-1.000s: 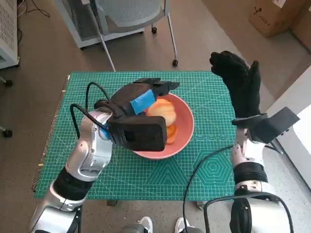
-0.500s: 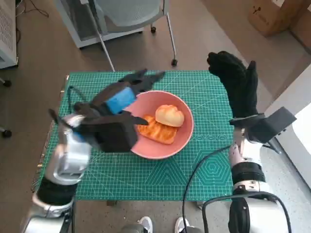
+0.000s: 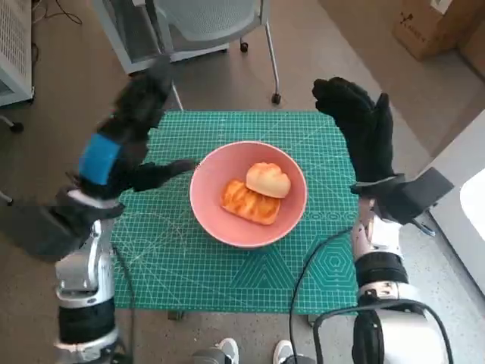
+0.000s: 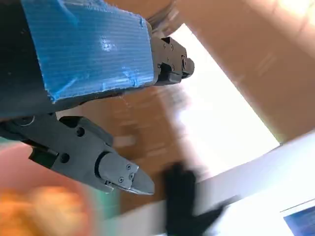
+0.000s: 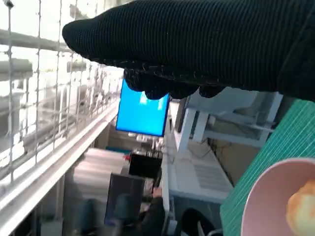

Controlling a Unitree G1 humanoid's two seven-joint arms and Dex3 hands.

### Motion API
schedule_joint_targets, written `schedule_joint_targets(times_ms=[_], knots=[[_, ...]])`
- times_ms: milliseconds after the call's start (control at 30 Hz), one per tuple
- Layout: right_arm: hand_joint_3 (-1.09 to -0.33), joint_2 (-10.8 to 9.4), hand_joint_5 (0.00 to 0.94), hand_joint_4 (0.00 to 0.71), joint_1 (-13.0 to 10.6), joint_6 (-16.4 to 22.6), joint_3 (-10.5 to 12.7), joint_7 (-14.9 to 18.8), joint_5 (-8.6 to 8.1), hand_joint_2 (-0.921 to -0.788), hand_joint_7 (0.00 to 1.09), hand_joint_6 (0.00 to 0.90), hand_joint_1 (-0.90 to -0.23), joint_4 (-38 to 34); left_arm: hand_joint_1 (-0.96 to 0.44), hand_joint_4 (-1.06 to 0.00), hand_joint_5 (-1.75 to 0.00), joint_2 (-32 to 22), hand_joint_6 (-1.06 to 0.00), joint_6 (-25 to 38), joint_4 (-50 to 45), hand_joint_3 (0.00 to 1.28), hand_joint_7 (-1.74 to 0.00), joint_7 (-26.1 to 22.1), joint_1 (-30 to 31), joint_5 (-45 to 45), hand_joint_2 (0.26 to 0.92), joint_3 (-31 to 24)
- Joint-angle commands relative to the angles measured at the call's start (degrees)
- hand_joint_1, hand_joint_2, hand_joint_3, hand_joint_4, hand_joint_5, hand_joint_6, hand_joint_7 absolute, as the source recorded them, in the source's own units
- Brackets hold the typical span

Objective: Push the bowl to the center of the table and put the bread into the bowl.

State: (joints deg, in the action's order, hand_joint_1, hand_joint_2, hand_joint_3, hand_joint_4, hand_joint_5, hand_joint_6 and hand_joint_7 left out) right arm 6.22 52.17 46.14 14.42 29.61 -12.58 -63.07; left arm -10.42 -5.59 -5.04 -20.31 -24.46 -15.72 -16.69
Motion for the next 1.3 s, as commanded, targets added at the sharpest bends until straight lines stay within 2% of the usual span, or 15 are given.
schedule_joint_targets(times_ms=[33, 267, 433, 867, 1300], knots=[[-0.626, -0.44, 0.002, 0.319, -0.41, 0.07, -0.98, -1.19, 1.04, -0.921, 0.00, 0.467, -0.529, 0.93, -0.56, -0.02, -0.01, -1.13, -0.13, -2.39, 0.70, 0.04, -0.16, 2.46, 1.84, -0.24, 0.915, -2.34], [-0.635, -0.50, 0.002, 0.320, -0.21, 0.65, -1.96, -2.36, 1.88, -0.921, 0.00, 0.463, -0.530, 2.10, -0.56, -0.06, -0.03, -2.48, -0.15, 0.92, -1.00, 0.05, -0.19, 2.31, 2.86, -3.83, 0.920, -2.59], [-0.646, -0.48, 0.006, 0.329, -0.13, 1.03, -2.27, -2.90, 2.16, -0.921, 0.00, 0.464, -0.525, 2.66, -0.55, -0.09, -0.01, -2.76, -0.13, 2.34, -1.69, 0.04, -0.27, 2.03, 3.10, -6.12, 0.920, -2.28], [-0.649, -0.70, 0.008, 0.342, 0.18, 0.12, -2.34, -3.98, 1.40, -0.921, 0.01, 0.487, -0.519, 3.70, -0.56, -0.09, 0.00, -3.24, -0.05, 1.42, -1.28, 0.03, -0.37, 3.56, 1.54, -4.32, 0.921, -0.46], [-0.655, 0.20, 0.000, 0.311, -1.05, -0.56, -3.15, -5.73, 2.38, -0.921, 0.01, 0.487, -0.524, 6.04, -0.57, -0.09, 0.00, -4.12, -0.03, -0.08, 1.04, 0.05, -0.39, 3.49, -0.82, -2.87, 0.921, 1.07]])
